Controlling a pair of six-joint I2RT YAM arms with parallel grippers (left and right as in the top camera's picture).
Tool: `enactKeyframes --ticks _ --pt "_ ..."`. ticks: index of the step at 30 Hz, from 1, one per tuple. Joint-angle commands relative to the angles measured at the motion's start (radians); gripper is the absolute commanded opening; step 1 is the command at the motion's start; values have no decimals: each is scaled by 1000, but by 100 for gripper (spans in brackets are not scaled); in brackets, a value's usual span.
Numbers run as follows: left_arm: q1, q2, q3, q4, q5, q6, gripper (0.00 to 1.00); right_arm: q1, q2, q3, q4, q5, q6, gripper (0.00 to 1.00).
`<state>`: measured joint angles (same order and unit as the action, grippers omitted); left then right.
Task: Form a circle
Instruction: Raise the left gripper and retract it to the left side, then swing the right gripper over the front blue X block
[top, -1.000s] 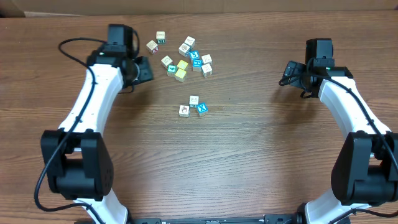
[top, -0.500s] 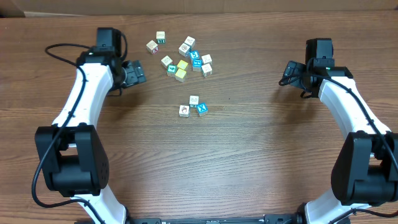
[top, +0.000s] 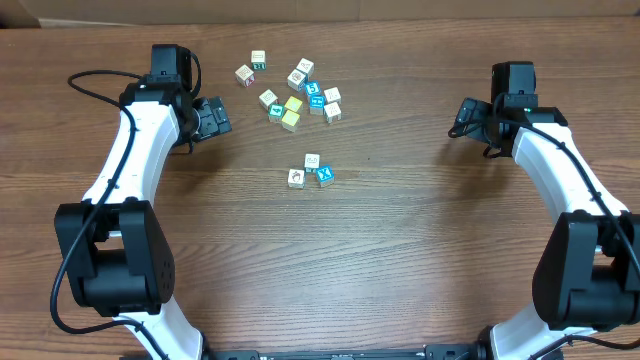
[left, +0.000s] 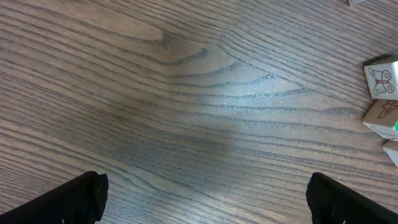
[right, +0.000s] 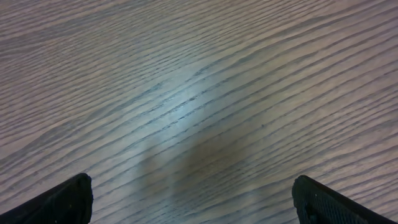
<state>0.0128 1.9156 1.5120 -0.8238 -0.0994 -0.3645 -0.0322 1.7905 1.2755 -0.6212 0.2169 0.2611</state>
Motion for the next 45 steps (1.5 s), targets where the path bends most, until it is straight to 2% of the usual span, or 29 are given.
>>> enactKeyframes --ticks 1,39,45 --pt "-6 7 15 -3 -15 2 100 -3 -13 8 6 7 0 100" --pt "-6 7 15 -2 -15 2 99 -3 -13 8 6 7 0 100" --pt "-6 7 15 -2 -15 2 100 -3 -13 8 80 7 0 100"
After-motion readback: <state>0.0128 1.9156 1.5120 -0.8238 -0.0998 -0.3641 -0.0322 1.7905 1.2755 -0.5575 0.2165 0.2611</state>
